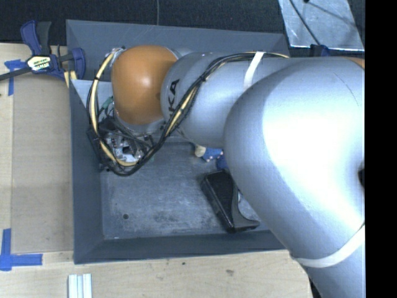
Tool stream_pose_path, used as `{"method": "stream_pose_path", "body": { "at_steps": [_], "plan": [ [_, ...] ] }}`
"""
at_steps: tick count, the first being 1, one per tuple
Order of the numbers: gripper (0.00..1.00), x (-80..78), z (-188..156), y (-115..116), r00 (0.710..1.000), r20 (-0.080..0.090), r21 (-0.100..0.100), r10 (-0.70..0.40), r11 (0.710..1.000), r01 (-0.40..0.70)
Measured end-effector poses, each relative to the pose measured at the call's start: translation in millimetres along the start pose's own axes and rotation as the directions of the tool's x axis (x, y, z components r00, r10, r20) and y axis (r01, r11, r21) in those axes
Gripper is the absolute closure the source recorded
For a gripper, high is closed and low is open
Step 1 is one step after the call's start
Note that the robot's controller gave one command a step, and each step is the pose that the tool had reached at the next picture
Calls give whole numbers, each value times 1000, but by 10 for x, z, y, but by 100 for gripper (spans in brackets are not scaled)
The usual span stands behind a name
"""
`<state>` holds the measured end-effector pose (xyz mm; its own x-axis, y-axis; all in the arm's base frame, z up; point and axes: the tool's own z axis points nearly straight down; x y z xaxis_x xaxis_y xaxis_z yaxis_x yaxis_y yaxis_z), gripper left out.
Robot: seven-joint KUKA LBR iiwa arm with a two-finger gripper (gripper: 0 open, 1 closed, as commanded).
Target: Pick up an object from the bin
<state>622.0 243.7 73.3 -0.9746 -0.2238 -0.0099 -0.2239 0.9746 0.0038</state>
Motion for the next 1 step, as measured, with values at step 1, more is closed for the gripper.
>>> {"method": "stream_pose_path", "body": {
  "at_steps": [1],
  "plan": [
    [100, -34, -698, 1, 1000, 1, 2, 1, 1000, -1]
  ]
}}
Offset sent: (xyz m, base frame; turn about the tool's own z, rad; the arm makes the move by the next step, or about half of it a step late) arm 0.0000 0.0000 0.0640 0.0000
